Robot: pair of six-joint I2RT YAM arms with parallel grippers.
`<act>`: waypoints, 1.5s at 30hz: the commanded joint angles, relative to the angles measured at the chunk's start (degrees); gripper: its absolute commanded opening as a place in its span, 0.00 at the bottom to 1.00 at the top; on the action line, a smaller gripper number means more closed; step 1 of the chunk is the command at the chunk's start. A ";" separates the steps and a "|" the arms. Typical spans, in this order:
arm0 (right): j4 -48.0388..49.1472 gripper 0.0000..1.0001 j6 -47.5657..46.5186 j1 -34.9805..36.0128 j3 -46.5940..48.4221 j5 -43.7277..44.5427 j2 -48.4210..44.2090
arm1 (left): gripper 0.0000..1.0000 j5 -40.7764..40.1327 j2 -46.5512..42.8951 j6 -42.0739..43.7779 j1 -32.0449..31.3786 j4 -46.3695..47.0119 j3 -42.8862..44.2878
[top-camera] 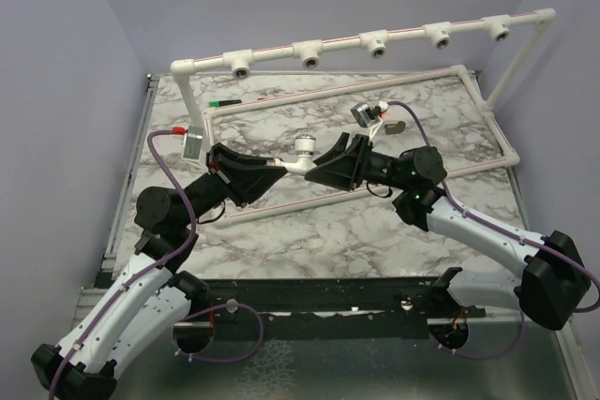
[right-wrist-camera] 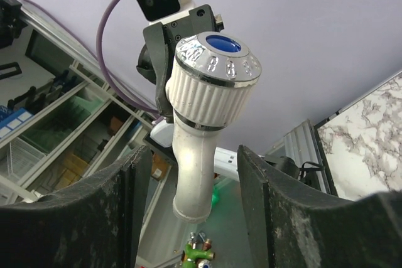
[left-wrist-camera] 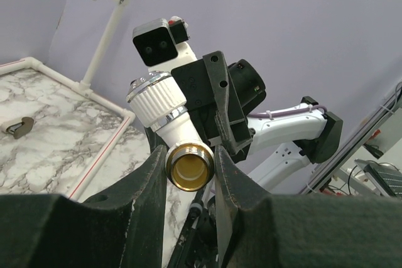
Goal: Install the water faucets
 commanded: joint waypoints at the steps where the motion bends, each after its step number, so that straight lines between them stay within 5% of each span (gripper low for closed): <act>1: -0.33 0.59 -0.21 -0.54 1.01 -1.23 -0.95 | 0.00 1.03 -0.92 1.52 -0.13 2.64 -0.30; 24: -0.37 0.30 0.13 -0.62 -0.65 -0.09 -1.99 | 0.00 0.86 -1.55 2.78 -0.05 2.64 -1.80; 28: -0.64 0.02 0.13 -0.57 -0.61 -0.17 -1.84 | 0.00 0.66 -1.29 2.95 -0.12 2.64 -1.77; 33: -1.52 0.00 -0.55 -0.62 -0.32 -0.15 -1.94 | 0.00 0.09 -1.35 3.06 -0.13 2.55 -2.21; 39: -3.14 0.00 -2.68 -0.60 -0.40 0.48 -3.29 | 0.17 -1.93 -2.71 5.53 -0.06 -1.37 -1.29; 42: -4.59 0.00 -3.98 -0.60 -0.18 0.61 -3.93 | 0.36 -2.14 -2.60 5.98 -0.09 -2.94 -0.61; 45: -6.48 0.00 -5.77 -0.62 -0.13 0.75 -4.68 | 0.66 -2.94 -2.48 6.06 -0.13 -4.82 0.27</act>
